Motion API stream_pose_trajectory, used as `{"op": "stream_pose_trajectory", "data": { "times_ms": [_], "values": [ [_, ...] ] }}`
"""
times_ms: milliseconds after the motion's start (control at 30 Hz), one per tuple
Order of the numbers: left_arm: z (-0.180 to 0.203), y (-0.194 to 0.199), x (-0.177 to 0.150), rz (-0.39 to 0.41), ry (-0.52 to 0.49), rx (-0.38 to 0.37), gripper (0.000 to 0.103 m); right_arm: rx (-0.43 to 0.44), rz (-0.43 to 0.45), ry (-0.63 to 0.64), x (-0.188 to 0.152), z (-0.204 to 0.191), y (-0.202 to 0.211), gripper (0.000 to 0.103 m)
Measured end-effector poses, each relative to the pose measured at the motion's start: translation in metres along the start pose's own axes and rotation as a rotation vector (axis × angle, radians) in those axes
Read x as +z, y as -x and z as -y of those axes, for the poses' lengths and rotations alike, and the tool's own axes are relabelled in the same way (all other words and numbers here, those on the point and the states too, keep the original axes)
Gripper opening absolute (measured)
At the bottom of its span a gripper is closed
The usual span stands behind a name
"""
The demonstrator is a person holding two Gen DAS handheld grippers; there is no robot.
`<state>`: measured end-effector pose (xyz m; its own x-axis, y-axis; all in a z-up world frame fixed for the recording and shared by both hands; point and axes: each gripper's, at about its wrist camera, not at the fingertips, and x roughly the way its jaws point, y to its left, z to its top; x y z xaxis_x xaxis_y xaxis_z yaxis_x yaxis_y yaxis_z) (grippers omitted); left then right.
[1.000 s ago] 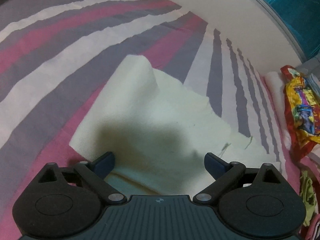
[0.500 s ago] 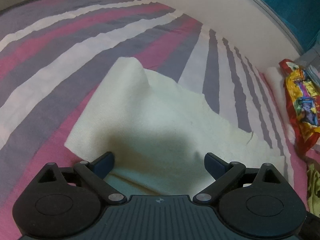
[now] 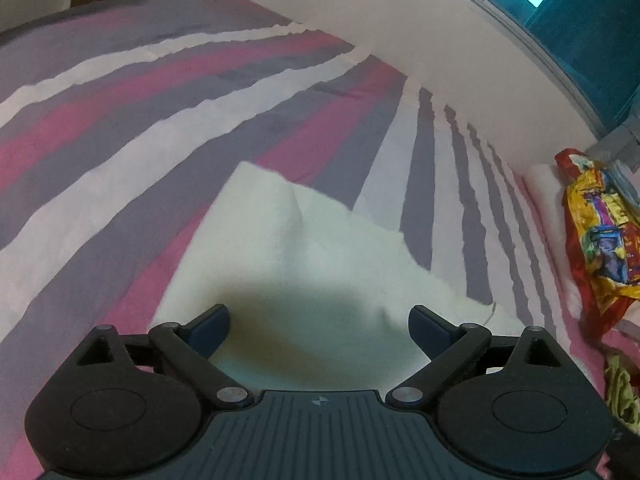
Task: Fold small clothes
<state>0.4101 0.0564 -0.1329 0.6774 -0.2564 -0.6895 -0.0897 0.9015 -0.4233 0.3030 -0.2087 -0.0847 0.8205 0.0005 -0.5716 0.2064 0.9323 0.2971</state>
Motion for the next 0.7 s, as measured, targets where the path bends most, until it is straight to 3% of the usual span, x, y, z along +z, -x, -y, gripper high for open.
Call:
{"op": "stream_pose_trajectory", "data": {
  "times_ms": [133, 300, 400, 500, 533, 633, 700],
  "values": [
    [0.005, -0.009, 0.001, -0.01, 0.01, -0.007, 0.096, -0.05, 0.029, 0.054, 0.014, 0.013, 0.007, 0.006],
    [0.008, -0.023, -0.008, -0.041, -0.024, 0.035, 0.096, -0.109, -0.107, 0.03, -0.004, 0.041, -0.017, 0.007],
    [0.008, -0.01, -0.006, -0.029, -0.004, -0.014, 0.096, -0.146, -0.108, 0.038, -0.013, 0.045, -0.019, 0.007],
    [0.008, -0.012, -0.008, -0.035, -0.038, 0.005, 0.096, -0.188, -0.109, 0.062, -0.014, 0.041, -0.019, 0.008],
    [0.007, -0.016, -0.011, -0.053, -0.048, 0.019, 0.096, -0.202, -0.126, 0.054, -0.014, 0.041, -0.022, 0.015],
    [0.008, -0.021, -0.019, -0.063, -0.095, 0.045, 0.096, -0.203, -0.077, 0.005, -0.01, 0.042, -0.008, 0.023],
    [0.011, -0.019, -0.023, -0.067, -0.11, 0.051, 0.096, -0.195, -0.026, 0.009, -0.008, 0.041, 0.003, 0.022]
  ]
}}
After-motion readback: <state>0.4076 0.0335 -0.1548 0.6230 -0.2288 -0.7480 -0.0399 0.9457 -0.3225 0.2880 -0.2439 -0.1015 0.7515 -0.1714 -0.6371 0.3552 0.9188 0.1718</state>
